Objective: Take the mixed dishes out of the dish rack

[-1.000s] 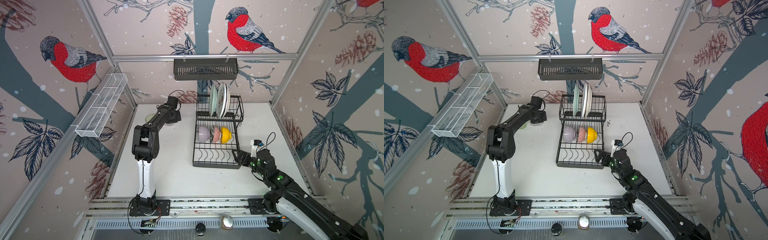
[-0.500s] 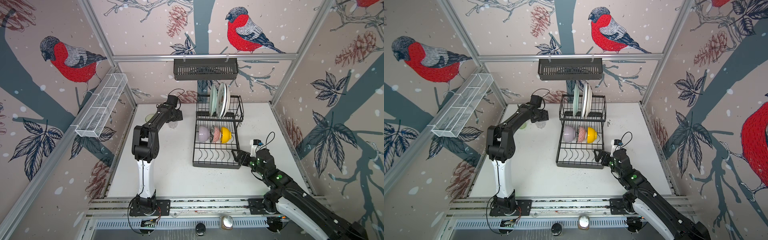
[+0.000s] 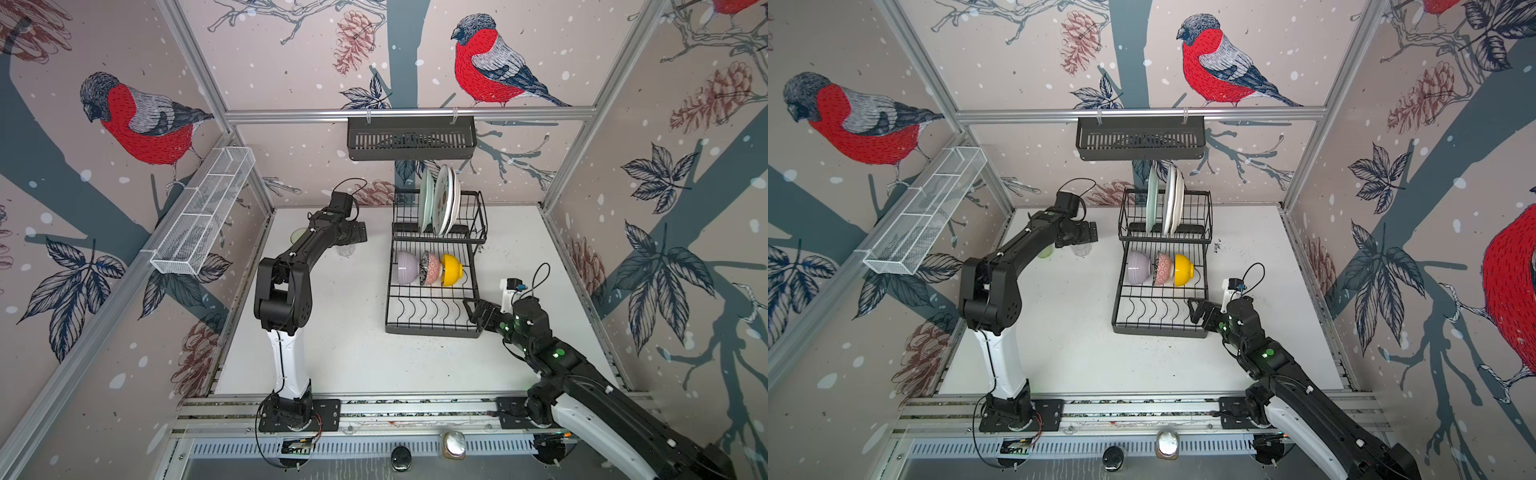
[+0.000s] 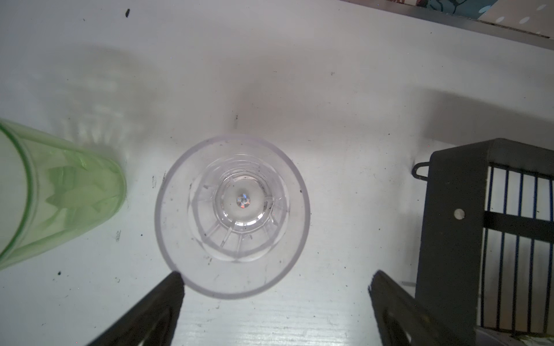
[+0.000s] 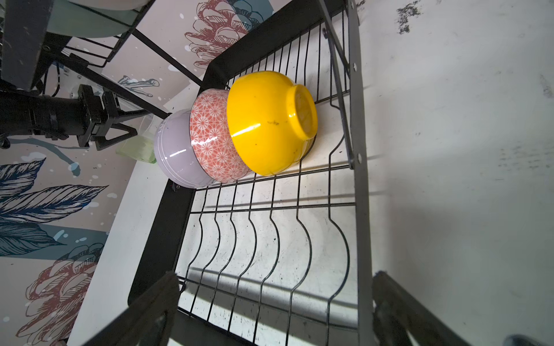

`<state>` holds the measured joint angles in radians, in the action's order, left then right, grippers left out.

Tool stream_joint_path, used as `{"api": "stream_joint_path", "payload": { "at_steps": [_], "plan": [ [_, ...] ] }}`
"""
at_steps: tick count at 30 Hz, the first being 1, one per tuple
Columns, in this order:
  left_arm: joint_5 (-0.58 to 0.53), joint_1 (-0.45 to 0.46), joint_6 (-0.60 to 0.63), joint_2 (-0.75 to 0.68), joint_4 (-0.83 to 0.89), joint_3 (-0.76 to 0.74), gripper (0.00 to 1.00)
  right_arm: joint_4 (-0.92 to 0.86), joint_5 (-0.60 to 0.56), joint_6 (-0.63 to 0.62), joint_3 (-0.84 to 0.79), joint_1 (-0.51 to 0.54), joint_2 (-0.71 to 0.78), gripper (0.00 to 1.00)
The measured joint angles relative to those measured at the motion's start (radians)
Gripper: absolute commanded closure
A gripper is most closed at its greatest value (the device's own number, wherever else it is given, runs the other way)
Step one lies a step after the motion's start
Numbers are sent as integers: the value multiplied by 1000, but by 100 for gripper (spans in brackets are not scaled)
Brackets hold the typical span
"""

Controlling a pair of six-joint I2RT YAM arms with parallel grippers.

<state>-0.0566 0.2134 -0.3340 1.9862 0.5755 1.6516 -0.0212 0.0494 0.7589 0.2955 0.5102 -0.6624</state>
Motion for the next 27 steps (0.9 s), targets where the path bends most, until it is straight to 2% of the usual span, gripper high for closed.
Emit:
{"api": "stream_joint_path", "payload": {
  "at_steps": [11, 18, 22, 27],
  "plan": [
    [-56, 48, -29, -298, -183, -352, 3, -8, 10, -11, 45, 0, -44, 0],
    [-101, 99, -48, -479, -304, -511, 3, -8, 44, -30, 84, 0, -115, 0],
    [-93, 113, -70, -591, -385, -632, 3, -7, 53, -34, 110, 0, -162, 1],
    [-21, 131, -111, -686, -460, -777, 3, -3, 55, -53, 164, 0, -218, 0]
  ]
}}
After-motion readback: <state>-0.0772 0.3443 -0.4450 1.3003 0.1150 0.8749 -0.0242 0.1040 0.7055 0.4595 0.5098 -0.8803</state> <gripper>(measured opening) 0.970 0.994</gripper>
